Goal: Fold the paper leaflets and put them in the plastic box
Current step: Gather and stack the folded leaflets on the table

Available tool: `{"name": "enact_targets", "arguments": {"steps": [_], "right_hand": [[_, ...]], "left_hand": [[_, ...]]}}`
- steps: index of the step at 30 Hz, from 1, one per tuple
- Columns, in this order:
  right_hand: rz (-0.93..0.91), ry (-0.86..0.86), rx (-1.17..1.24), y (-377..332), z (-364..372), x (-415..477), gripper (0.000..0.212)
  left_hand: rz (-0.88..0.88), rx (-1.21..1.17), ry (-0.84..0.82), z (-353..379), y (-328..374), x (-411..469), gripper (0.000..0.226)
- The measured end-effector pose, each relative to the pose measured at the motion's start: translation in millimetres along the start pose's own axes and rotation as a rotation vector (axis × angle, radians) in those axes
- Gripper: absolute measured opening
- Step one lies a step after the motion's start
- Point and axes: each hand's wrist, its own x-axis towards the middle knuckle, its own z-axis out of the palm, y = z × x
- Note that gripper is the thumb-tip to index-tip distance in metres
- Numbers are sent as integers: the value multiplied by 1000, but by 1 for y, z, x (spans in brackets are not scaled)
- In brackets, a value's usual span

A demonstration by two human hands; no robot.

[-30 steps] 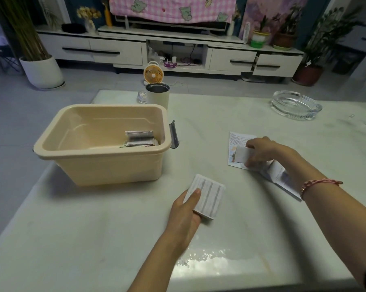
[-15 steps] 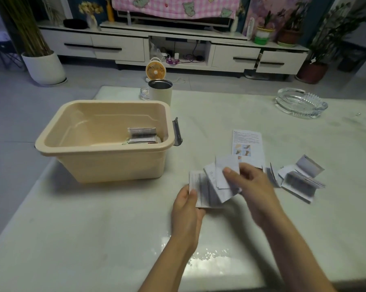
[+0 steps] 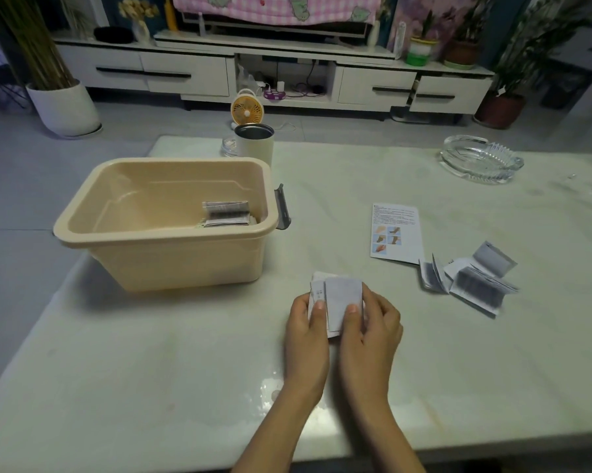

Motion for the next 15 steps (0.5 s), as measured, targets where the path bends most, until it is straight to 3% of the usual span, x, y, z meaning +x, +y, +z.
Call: {"name": "enact_targets", "arguments": {"steps": [6, 9, 12, 13, 15], "right_hand": [[-66, -224, -29, -2, -19, 3, 49], [-145, -106, -33, 7, -57, 34, 41], [-239, 196, -333, 25, -107, 86, 43], [-238, 220, -481, 32, -124, 104, 51], [-201, 114, -724, 48, -145, 129, 55]], "left_hand": [[52, 113, -38, 1, -1, 0, 11], [92, 237, -70, 4, -2, 1, 8], [97, 263, -145, 7, -1, -1, 4], [80, 236, -191, 9, 0, -2, 2], [37, 195, -255, 13, 2, -5, 6]]}}
